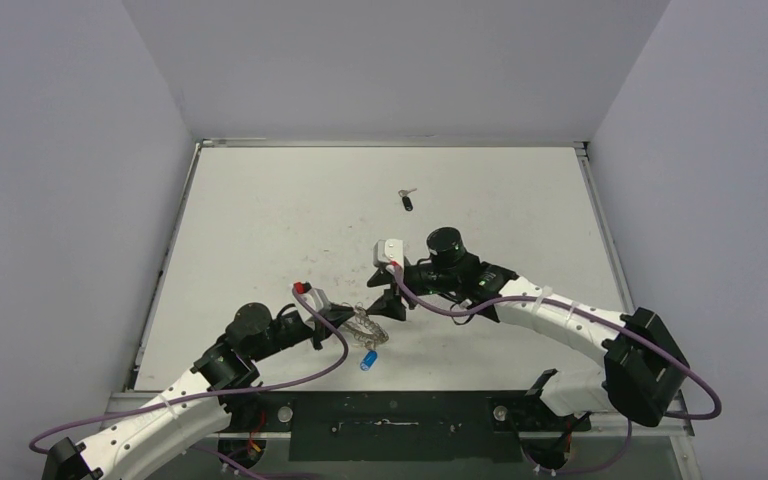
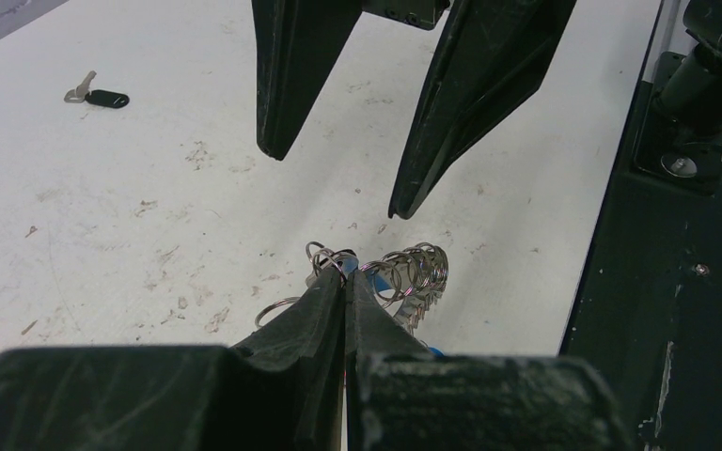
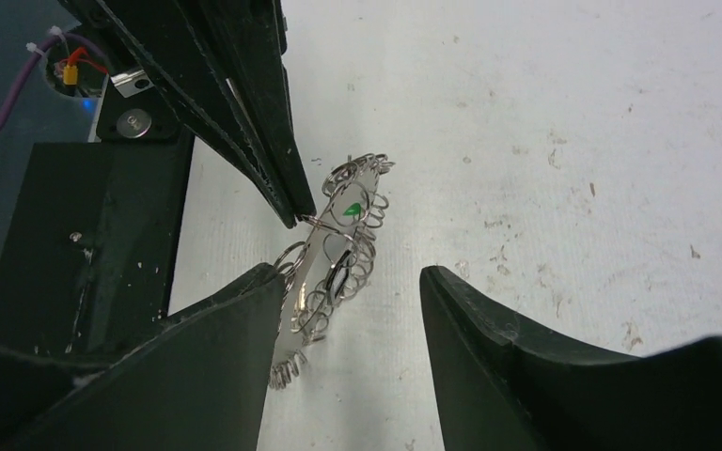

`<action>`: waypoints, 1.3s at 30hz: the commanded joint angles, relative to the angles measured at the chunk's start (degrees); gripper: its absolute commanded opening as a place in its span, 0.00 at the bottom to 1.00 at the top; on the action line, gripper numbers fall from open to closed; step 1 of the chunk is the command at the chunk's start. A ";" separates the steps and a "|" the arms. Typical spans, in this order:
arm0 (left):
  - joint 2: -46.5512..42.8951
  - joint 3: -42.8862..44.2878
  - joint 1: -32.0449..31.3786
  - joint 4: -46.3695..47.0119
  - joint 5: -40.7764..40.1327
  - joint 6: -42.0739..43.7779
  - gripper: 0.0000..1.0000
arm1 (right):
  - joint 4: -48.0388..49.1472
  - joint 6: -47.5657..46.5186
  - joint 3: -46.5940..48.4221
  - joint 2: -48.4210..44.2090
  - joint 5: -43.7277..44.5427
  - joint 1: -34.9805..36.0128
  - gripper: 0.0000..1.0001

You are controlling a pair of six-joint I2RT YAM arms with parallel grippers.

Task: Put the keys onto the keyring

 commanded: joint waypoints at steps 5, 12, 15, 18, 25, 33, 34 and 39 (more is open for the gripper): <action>-0.45 0.71 0.05 3.39 1.41 0.92 0.00 | 10.36 -10.52 0.30 3.16 -9.11 -0.29 0.48; -0.35 0.71 0.06 3.40 1.48 0.96 0.00 | 4.61 -17.20 3.46 6.49 -12.92 -0.29 0.42; -0.42 0.63 0.08 3.40 1.48 0.96 0.00 | 2.55 -19.37 4.33 7.32 -14.06 -0.25 0.42; -0.45 0.63 0.07 3.40 1.48 0.90 0.00 | 2.87 -19.87 4.56 7.75 -14.50 -0.22 0.42; -0.45 0.78 0.08 3.32 1.48 0.83 0.00 | 2.25 -20.78 6.09 9.58 -16.32 0.44 0.34; -0.72 0.80 0.08 3.23 1.48 0.68 0.00 | -6.78 -27.12 8.22 10.17 -16.22 1.47 0.24; -0.72 0.80 0.08 3.23 1.47 0.69 0.00 | -6.80 -27.17 8.22 10.17 -16.22 1.47 0.23; -0.80 0.80 0.07 3.18 1.48 0.63 0.00 | -6.10 -26.97 8.20 10.21 -16.31 1.64 0.23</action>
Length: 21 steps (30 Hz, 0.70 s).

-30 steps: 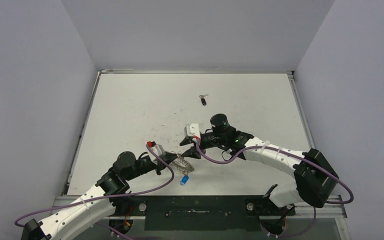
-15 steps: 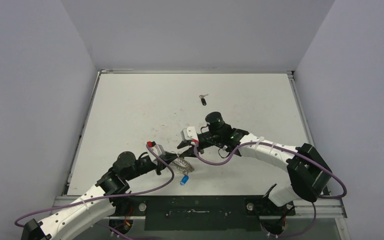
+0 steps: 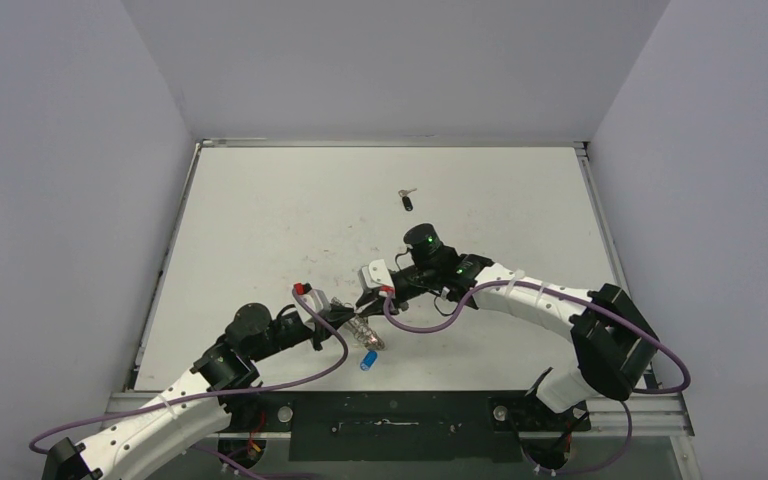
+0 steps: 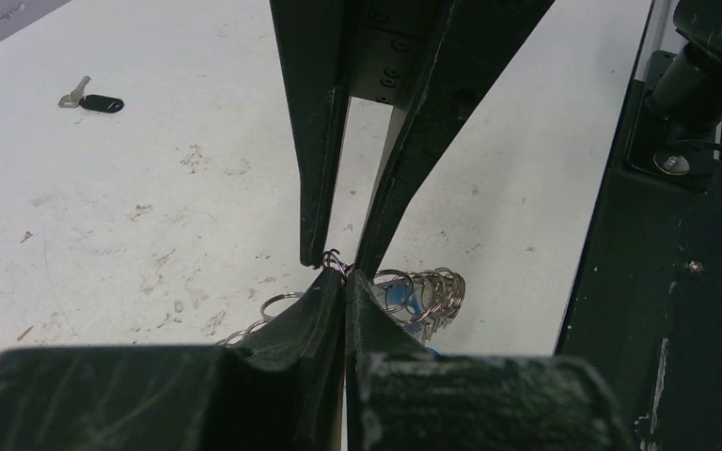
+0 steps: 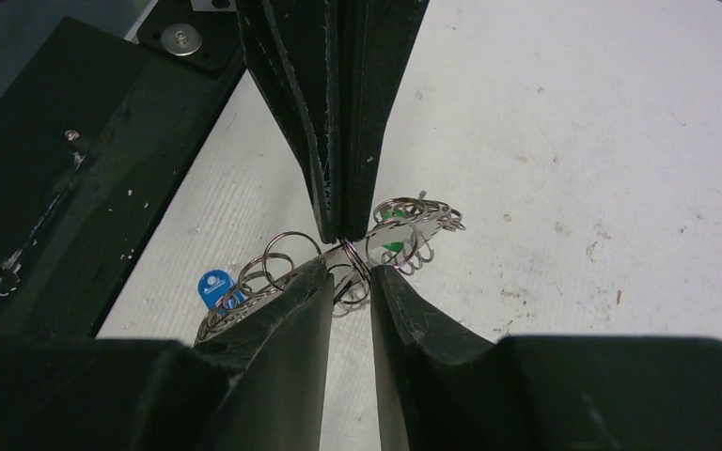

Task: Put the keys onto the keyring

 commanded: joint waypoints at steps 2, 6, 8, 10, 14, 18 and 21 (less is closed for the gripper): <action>-0.78 0.80 0.08 3.24 0.67 0.37 0.00 | 0.91 -1.92 2.26 0.26 -3.42 0.51 0.23; -0.94 0.73 0.02 3.14 0.67 0.27 0.00 | 1.13 -1.37 2.55 0.47 -3.35 0.59 0.13; -0.96 0.66 0.00 3.16 0.63 0.18 0.00 | 1.63 -0.47 2.55 0.33 -3.01 0.59 0.06; -1.00 0.55 0.08 3.14 0.61 0.04 0.00 | 3.04 0.97 2.26 0.23 -2.54 0.59 0.00; -1.24 0.36 0.08 3.00 0.45 -0.23 0.00 | 5.35 3.79 1.85 -0.35 -1.05 0.59 0.00; -1.90 0.89 0.04 1.97 -0.57 -0.16 0.00 | 4.24 7.86 2.58 -1.29 1.71 0.55 0.00; -2.36 2.13 0.04 -0.74 -1.84 0.02 0.07 | -2.45 10.39 5.44 -1.51 4.39 0.71 0.00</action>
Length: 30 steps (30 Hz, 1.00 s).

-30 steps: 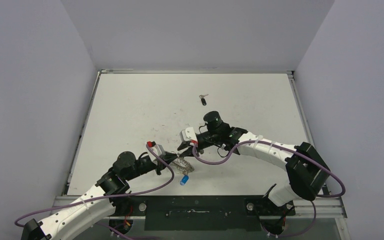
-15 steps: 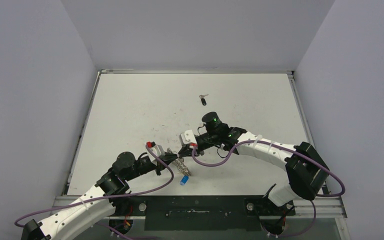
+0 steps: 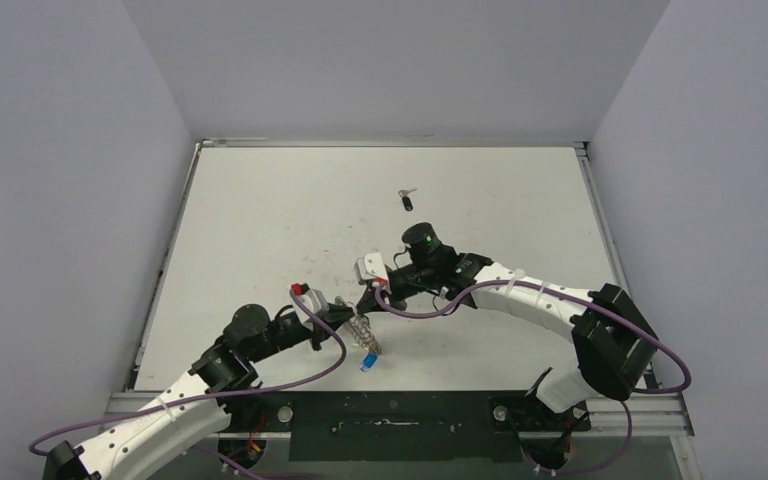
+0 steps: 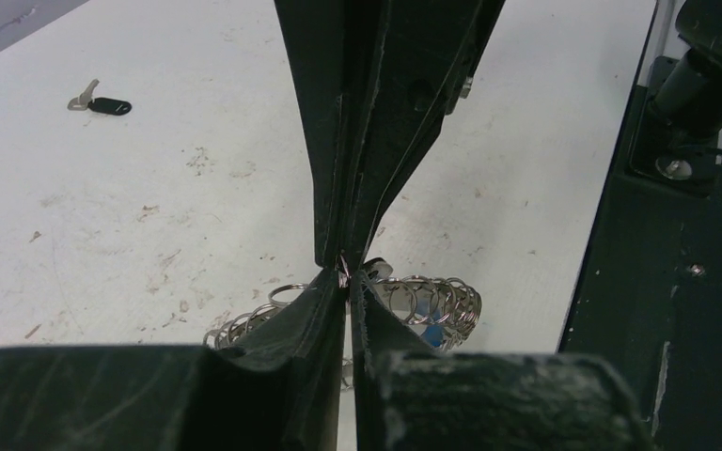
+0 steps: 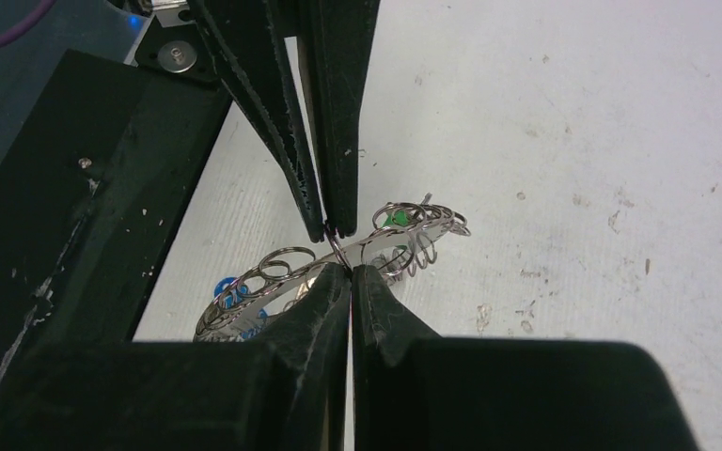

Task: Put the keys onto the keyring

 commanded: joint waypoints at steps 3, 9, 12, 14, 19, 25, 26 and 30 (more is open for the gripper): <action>-1.25 3.66 0.04 -3.14 -1.76 1.50 0.21 | -14.13 4.80 10.38 -0.56 6.63 1.47 0.00; -1.15 5.02 0.03 -5.48 -1.84 3.60 0.28 | -29.53 6.78 19.29 1.66 17.74 3.94 0.00; -0.95 4.92 0.03 -5.07 -1.76 4.32 0.30 | -33.92 9.46 22.46 2.41 21.79 4.58 0.00; -0.58 4.72 0.08 -4.12 -1.28 4.95 0.31 | -36.09 11.21 24.54 3.10 22.67 5.03 0.00; 0.27 4.28 0.03 -1.18 -1.56 5.70 0.35 | -39.42 12.03 27.39 4.30 25.19 6.83 0.00; 2.53 4.25 0.08 3.36 0.52 6.25 0.35 | -39.15 12.84 27.79 4.24 26.59 8.19 0.00; 3.20 4.25 0.08 4.38 1.21 6.15 0.34 | -39.10 12.95 27.95 4.24 26.79 8.37 0.00; 6.48 4.21 0.08 8.11 3.94 5.03 0.27 | -38.66 13.40 28.32 4.58 27.19 8.72 0.00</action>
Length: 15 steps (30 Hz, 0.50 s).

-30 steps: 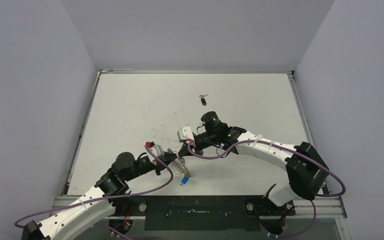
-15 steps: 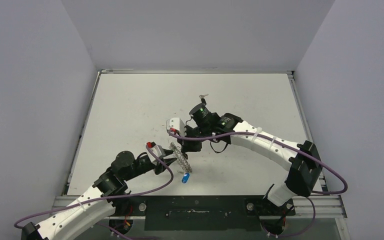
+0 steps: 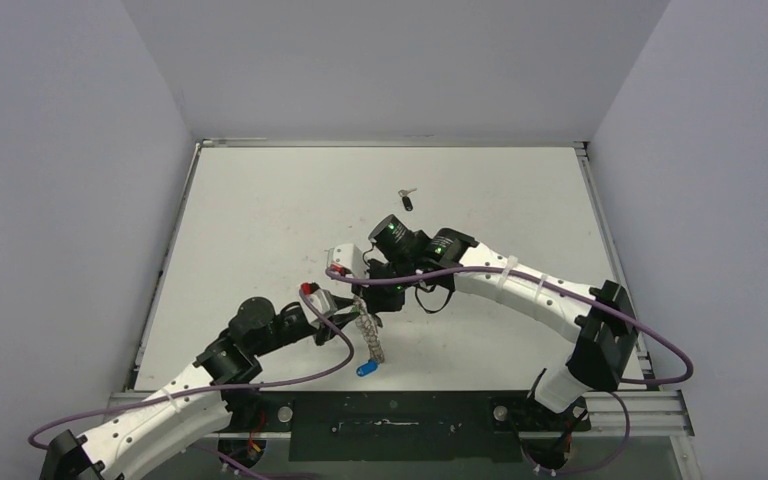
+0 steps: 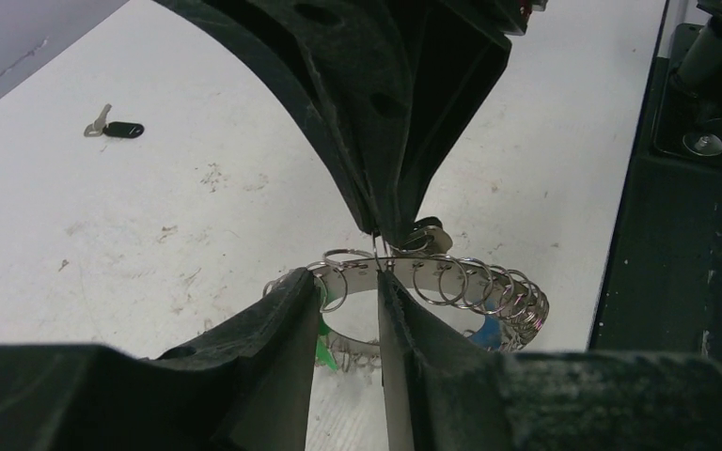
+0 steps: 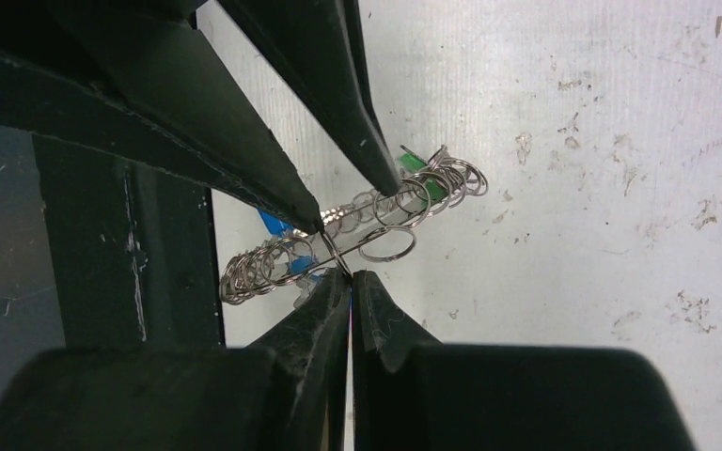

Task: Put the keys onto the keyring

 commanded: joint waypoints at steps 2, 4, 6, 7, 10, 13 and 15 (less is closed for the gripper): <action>4.24 1.98 0.06 9.08 4.83 -1.21 0.27 | 2.10 1.55 3.67 0.02 1.13 0.46 0.00; 5.68 2.02 0.07 10.26 5.64 -1.84 0.27 | 2.05 1.57 3.89 0.25 1.24 0.46 0.00; 6.50 2.02 0.01 11.02 5.76 -2.45 0.27 | 2.12 1.63 3.90 0.39 1.27 0.46 0.00; 6.65 2.10 0.04 11.19 5.77 -2.54 0.28 | 2.13 1.66 3.90 0.47 1.25 0.51 0.00; 6.56 2.03 0.02 11.02 5.22 -2.54 0.27 | 2.05 1.75 3.98 0.70 1.21 0.55 0.00; 6.44 1.86 0.01 10.83 4.37 -2.61 0.16 | 2.13 1.59 3.90 0.61 1.07 0.55 0.00; 6.46 1.76 0.02 10.48 4.19 -2.55 0.06 | 2.04 1.44 3.73 0.59 1.16 0.57 0.00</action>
